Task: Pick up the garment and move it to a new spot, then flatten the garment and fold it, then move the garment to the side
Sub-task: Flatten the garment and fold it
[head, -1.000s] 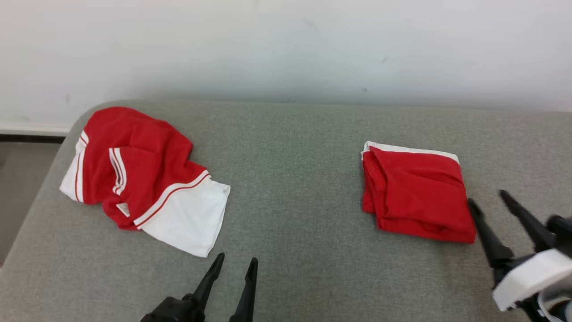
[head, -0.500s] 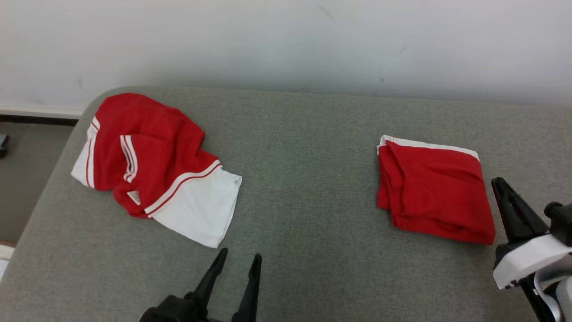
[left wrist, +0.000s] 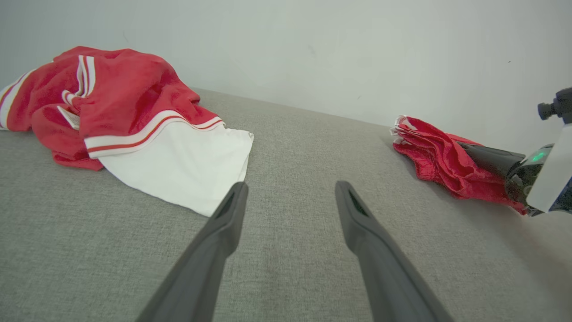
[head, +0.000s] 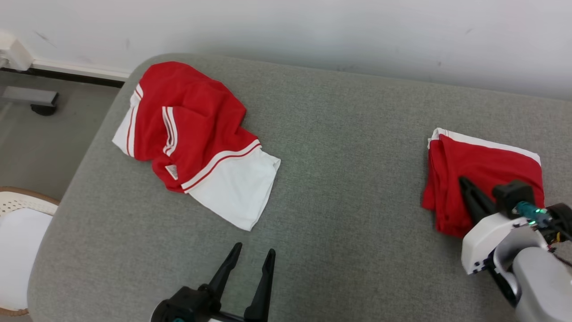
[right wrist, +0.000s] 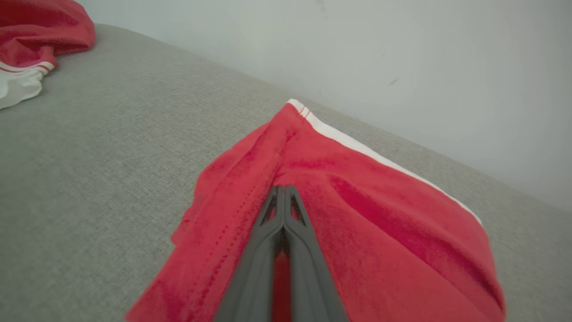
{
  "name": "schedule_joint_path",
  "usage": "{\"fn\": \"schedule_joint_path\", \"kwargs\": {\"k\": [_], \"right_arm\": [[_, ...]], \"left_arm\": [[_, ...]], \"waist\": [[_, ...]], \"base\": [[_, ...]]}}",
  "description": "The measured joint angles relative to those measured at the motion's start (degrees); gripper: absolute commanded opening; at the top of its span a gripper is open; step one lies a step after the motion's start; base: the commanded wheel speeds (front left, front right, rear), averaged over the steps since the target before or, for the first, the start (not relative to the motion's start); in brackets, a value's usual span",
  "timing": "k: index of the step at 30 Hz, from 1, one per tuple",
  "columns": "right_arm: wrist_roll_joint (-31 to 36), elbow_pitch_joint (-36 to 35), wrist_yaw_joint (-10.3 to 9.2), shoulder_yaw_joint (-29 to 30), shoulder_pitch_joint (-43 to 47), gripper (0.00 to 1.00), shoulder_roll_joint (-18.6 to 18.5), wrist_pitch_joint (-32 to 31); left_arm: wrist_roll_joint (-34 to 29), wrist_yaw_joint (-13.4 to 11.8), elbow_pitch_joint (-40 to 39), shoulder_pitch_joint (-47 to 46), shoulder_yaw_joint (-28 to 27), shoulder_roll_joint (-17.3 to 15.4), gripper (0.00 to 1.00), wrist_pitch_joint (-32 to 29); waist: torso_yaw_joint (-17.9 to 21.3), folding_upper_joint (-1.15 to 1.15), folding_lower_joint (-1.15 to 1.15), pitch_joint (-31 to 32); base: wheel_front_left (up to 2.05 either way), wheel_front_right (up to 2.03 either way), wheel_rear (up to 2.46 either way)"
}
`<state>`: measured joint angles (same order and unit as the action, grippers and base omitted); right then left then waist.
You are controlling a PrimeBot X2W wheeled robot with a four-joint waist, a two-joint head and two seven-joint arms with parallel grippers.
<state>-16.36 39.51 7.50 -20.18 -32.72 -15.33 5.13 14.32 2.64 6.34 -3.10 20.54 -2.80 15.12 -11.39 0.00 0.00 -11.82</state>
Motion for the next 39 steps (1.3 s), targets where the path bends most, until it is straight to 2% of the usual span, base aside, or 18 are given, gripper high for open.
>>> {"fn": "schedule_joint_path", "kwargs": {"k": [3,8,20,26,32,33,36,37,38,39], "right_arm": [[-0.9,2.5,0.0,-2.2,-0.1,0.0,1.2,0.9],[-2.2,4.5,0.0,-6.6,0.3,0.0,0.9,1.8],[-5.6,2.9,0.0,-15.8,2.7,0.0,0.4,5.6],[-8.5,-0.1,0.0,-16.0,4.9,0.0,0.1,7.5],[-9.6,-4.6,0.0,-9.8,10.3,0.02,-2.1,9.2],[-9.6,-5.6,0.0,-8.3,11.6,0.18,-2.5,9.4],[-8.7,-9.4,0.0,-3.5,15.7,0.58,-3.0,9.7],[-8.3,-10.7,0.0,-1.6,17.3,0.9,-3.0,9.8],[-8.0,-12.4,0.0,0.3,18.9,1.0,-3.0,9.9],[-7.3,-14.2,0.0,2.6,20.3,1.0,-3.0,9.9]], "left_arm": [[0.0,-0.2,0.1,0.0,-0.3,0.0,1.0,0.0],[0.0,-0.2,0.2,0.2,-1.2,0.0,1.0,0.0],[-0.1,-0.1,0.4,1.4,-2.3,0.0,1.0,0.0],[-0.2,0.1,0.6,2.1,-3.1,0.0,1.0,0.0],[-0.9,0.4,0.7,3.6,-4.3,0.0,1.0,0.0],[-1.3,0.4,0.8,3.8,-4.7,0.0,1.0,0.0],[-2.3,0.9,1.0,5.1,-5.7,0.0,1.0,0.0],[-2.4,0.9,1.0,5.7,-6.0,0.0,1.0,0.0],[-2.6,1.1,1.1,6.3,-6.3,0.0,1.0,0.0],[-2.7,1.2,1.1,6.7,-6.7,0.0,1.0,0.0]], "waist": [[-0.4,0.0,0.0,0.4],[0.0,0.0,0.0,1.1],[3.9,0.0,0.0,3.1],[6.0,0.0,0.0,4.4],[7.6,0.0,0.0,7.0],[7.8,0.0,0.0,7.5],[8.6,0.0,0.0,9.1],[8.9,0.0,0.0,9.6],[9.2,0.0,0.0,10.1],[9.5,0.0,-0.01,10.6]], "base": [[0.0,0.0,0.0],[0.0,0.0,0.0],[0.0,0.0,0.0],[0.0,0.0,0.0],[0.0,0.0,0.0],[0.0,0.0,0.0],[0.0,0.0,0.0],[0.0,0.0,0.0],[0.0,0.0,0.0],[0.0,0.0,0.0]]}}
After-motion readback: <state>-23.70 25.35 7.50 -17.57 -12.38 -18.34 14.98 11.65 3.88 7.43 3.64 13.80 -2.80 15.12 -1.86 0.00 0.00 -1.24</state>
